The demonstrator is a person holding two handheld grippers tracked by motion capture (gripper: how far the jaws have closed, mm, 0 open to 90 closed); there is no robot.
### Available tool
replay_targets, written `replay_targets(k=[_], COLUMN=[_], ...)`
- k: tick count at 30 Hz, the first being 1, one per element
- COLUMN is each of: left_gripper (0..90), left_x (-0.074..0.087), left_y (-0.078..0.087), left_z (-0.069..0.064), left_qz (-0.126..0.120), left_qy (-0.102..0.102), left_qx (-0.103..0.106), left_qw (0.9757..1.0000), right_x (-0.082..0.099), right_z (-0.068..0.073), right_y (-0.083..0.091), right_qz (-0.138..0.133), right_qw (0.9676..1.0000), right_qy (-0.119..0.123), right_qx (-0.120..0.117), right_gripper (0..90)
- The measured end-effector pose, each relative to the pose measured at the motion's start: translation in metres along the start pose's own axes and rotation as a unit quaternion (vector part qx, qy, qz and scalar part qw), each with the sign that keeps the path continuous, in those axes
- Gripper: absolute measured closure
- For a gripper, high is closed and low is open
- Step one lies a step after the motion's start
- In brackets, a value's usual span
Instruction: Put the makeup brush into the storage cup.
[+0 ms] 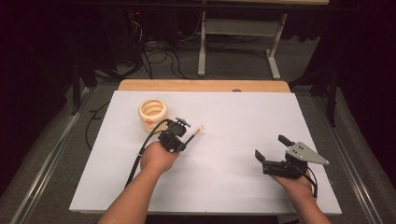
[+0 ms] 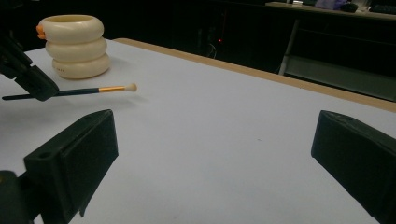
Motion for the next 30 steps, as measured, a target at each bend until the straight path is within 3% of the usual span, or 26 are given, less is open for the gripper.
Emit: replay_targets(k=[12, 21, 30], left_gripper=[85.0, 85.0, 84.9], left_x=[0.032, 0.055, 0.069], left_y=[0.018, 0.024, 0.027], left_z=[0.016, 0.019, 0.019], left_qz=[-0.042, -0.073, -0.111], left_qy=[0.007, 0.010, 0.020], left_qx=[0.033, 0.057, 0.076], left_qw=[0.9985, 0.9956, 0.9908], right_x=[0.000, 0.000, 0.000], right_z=[0.001, 0.002, 0.004], right_y=[-0.001, -0.002, -0.002], right_qz=[0.002, 0.005, 0.007], right_qw=[1.0000, 0.9999, 0.9999], right_qy=[0.004, 0.009, 0.010], right_qx=[-0.001, 0.000, -0.002], right_gripper=[1.7, 1.8, 1.8])
Point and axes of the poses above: each handheld gripper's, and its own axes: y roughly backward along the jaws, x roughly out of its underside, z roughly to its left, the point moved 3 cm from there along -y, roughly forward along the jaws, and after that the axes turned 6 degrees about y, right-handed, at the moved point
